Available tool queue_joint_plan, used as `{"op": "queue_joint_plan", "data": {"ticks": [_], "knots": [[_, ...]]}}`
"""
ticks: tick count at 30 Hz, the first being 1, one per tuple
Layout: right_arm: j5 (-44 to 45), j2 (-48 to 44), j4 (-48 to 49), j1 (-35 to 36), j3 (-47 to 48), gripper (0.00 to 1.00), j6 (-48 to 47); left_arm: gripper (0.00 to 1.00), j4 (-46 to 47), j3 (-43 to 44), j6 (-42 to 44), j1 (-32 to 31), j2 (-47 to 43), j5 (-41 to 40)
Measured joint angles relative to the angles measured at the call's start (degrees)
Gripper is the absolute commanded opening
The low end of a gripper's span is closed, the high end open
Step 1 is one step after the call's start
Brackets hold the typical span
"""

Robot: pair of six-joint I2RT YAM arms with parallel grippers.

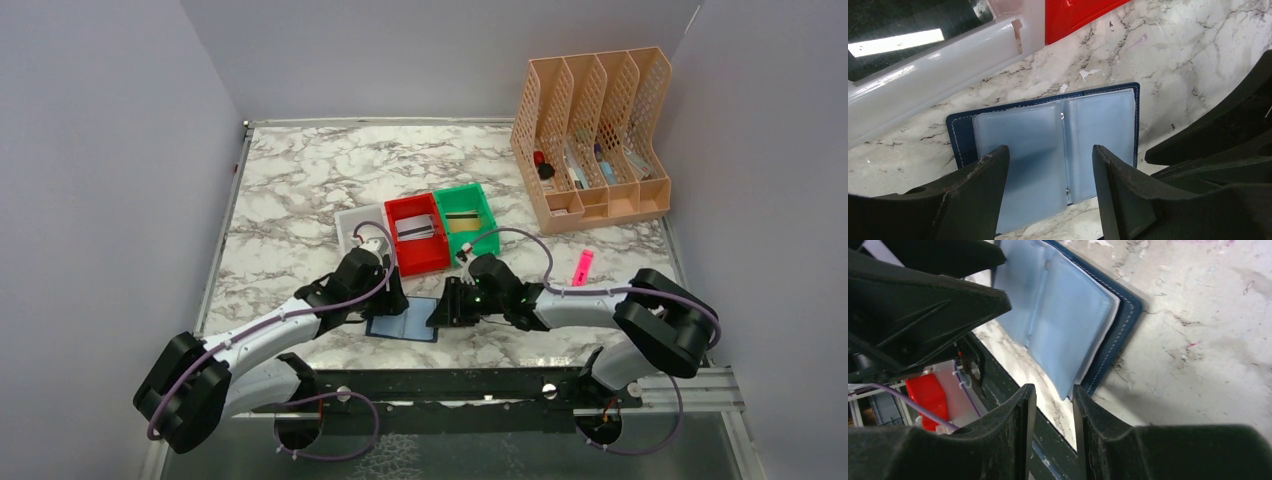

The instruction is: Take the credit cards out of the card holder

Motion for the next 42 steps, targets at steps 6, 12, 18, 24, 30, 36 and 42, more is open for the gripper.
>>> {"op": "queue_joint_plan", "data": {"ticks": [6, 12, 18, 24, 30, 36, 42], "knots": [[-1.64, 4.96, 1.16, -0.07, 0.26, 0.38, 0.98, 0.65, -0.31, 0.0, 0.13, 0.0, 0.9, -0.02], [-2.34, 5.7, 1.7, -0.07, 1.55, 0.38, 1.18, 0.63, -0.9, 0.0, 0.59, 0.0, 0.9, -0.04], [-1.29, 4.66, -0.52, -0.07, 2.05, 0.38, 0.9, 0.62, -1.38, 0.0, 0.81, 0.0, 0.9, -0.11], [-1.01, 4.52, -1.29, -0.07, 3.1, 0.38, 0.52, 0.62, -1.62, 0.0, 0.81, 0.0, 0.79, -0.17], [-1.14, 6.36, -1.18, -0.07, 4.13, 0.38, 0.57, 0.62, -1.64, 0.0, 0.96, 0.0, 0.76, -0.2], [-1.11, 8.28, -1.2, -0.07, 5.01, 0.39, 1.11, 0.62, -1.99, -0.02, 0.96, 0.0, 0.44, -0.2], [-0.26, 8.33, -2.08, -0.07, 5.35, 0.39, 1.84, 0.61, -2.38, -0.04, 0.96, 0.0, 0.31, -0.2]]}}
